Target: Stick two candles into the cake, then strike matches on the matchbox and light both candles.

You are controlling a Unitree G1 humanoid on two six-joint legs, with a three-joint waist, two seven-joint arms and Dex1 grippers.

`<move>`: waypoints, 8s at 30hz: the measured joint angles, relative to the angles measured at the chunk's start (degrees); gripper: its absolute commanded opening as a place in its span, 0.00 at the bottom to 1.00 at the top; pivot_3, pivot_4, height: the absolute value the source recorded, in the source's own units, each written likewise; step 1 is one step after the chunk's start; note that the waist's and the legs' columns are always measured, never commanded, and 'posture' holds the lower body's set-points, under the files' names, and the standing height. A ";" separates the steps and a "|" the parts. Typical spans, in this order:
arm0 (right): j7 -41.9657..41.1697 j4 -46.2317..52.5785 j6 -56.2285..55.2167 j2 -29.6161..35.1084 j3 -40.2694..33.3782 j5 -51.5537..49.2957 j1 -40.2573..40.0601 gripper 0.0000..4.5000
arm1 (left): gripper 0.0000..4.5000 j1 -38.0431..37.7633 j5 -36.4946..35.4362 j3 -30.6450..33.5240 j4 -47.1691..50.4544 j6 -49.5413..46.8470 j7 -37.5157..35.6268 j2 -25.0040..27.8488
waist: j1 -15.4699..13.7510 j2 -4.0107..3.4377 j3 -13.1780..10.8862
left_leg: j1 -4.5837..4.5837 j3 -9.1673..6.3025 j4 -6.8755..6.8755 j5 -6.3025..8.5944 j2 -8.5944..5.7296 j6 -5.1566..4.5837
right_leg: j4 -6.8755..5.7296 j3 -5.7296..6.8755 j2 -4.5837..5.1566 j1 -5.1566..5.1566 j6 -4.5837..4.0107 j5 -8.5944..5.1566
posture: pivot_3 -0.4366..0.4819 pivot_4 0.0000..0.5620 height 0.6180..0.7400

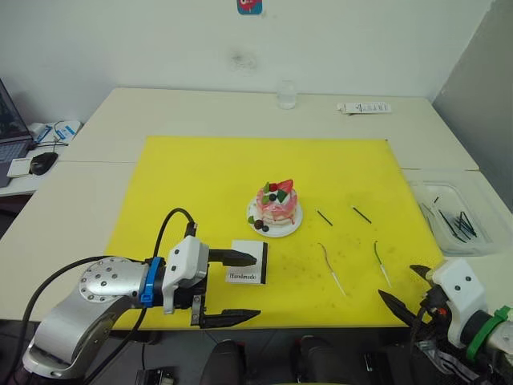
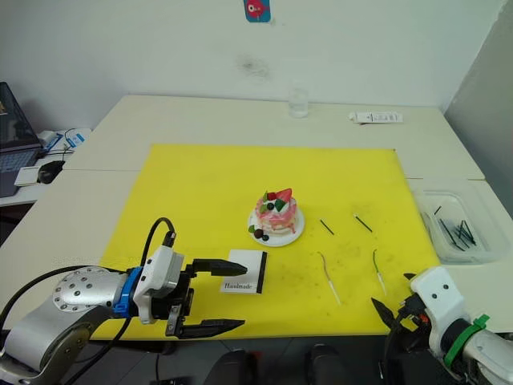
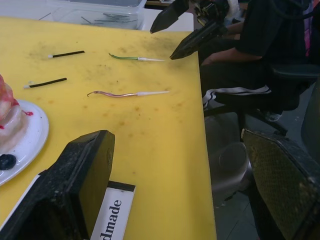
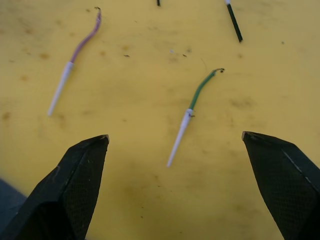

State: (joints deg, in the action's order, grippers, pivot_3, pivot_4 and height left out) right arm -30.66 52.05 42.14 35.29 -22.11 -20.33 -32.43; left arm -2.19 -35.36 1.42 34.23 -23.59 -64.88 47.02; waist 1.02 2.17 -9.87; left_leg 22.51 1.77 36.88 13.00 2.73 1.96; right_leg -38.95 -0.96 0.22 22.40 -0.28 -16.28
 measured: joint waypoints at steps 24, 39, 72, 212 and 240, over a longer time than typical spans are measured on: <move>3.94 -6.07 -2.53 -5.87 7.52 3.08 1.80 0.01 | 1.00 -2.32 0.36 -1.72 1.15 0.08 1.84 -0.17 | -0.02 -0.03 -0.02 | 0.02 -0.05 -0.02 0.01 -0.01 0.01 | 0.04 -0.01 0.05 0.02 -0.09 -0.06 | 0.48 0.27 1.00; 2.18 -3.02 1.25 -7.89 -4.49 -14.55 7.05 0.01 | 1.00 1.08 -6.23 0.73 0.86 -11.22 9.48 -0.17 | 0.10 -0.11 -0.09 | 0.28 -0.07 -0.07 0.01 0.00 0.00 | 0.05 0.05 0.01 0.27 -0.07 -0.05 | 0.48 0.27 1.00; 26.82 -18.41 8.22 -1.44 16.75 -75.45 54.61 0.01 | 1.00 25.17 -69.53 3.29 -12.37 -23.08 58.08 -24.58 | 0.45 0.11 -0.24 | 0.44 -0.12 0.00 0.00 -0.09 -0.01 | 0.08 0.00 -0.18 0.27 0.52 0.22 | 0.48 0.27 1.00; 4.76 -5.24 5.08 -0.39 25.52 -11.31 47.88 0.87 | 0.99 23.07 2.02 8.77 -23.82 -2.17 23.51 -18.60 | 0.51 0.12 -0.26 | 0.96 -0.16 0.03 0.00 -0.02 0.00 | -0.01 0.09 -0.25 0.89 0.60 0.24 | 0.48 0.27 1.00; 8.77 -4.05 -4.89 0.05 27.76 8.12 12.97 0.87 | 0.99 7.87 -8.02 -1.59 2.09 -9.78 1.58 -0.83 | 0.51 0.15 -0.22 | 0.61 0.05 -0.05 0.00 -0.01 0.01 | -0.02 -0.05 -0.07 0.77 0.46 0.24 | 0.48 0.27 1.00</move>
State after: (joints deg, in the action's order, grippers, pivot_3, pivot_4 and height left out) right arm -21.89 47.99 37.25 35.34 5.65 -12.21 -19.46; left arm 5.68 -43.38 -0.17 36.32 -33.37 -63.30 46.19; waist 1.53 2.32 -10.09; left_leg 23.12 1.82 36.83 13.00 2.72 1.98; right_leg -38.97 -1.01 0.15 23.17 0.18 -16.04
